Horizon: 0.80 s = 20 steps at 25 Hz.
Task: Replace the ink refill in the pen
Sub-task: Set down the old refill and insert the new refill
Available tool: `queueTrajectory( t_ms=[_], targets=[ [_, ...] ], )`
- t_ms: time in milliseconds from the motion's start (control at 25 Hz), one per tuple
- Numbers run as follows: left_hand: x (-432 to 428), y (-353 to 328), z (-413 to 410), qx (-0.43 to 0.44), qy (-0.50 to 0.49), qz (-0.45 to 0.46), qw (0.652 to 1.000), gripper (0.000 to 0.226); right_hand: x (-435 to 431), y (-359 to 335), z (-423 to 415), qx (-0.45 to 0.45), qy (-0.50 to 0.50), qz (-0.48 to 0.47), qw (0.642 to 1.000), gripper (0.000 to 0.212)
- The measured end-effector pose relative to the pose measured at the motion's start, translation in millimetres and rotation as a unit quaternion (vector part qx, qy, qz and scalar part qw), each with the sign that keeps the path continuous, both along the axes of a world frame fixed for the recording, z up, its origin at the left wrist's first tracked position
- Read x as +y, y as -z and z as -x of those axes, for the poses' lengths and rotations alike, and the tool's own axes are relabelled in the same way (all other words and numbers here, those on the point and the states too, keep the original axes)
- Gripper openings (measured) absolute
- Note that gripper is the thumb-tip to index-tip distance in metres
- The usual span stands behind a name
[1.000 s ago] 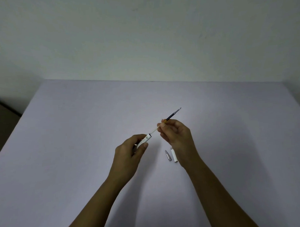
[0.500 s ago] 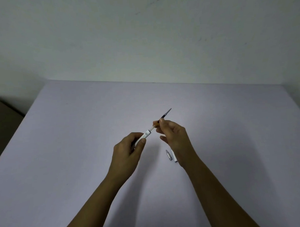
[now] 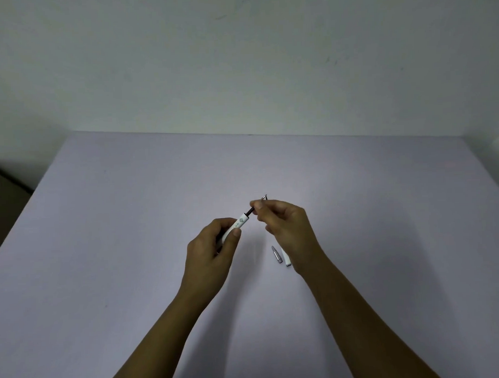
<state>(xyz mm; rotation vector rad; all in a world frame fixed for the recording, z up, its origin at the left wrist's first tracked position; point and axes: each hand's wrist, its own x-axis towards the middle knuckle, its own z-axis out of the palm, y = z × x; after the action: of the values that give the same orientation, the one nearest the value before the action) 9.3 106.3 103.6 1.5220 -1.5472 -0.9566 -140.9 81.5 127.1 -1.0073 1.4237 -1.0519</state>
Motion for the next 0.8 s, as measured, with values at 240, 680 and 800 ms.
queueTrajectory(
  t_ms=[240,680,800],
  targets=[
    [0,-3,3,0.026,-0.020,-0.013,0.999,0.011,-8,24,20,0.090,0.013,0.038,0.995,0.012],
    [13,27,-13,0.023,-0.034,-0.059,0.997,0.013,-30,134,17,0.606,-0.247,-0.030,0.756,0.018],
    [16,30,-17,0.025,-0.043,-0.062,0.997,0.013,-29,140,15,0.615,-0.240,-0.043,0.750,0.023]
  ],
)
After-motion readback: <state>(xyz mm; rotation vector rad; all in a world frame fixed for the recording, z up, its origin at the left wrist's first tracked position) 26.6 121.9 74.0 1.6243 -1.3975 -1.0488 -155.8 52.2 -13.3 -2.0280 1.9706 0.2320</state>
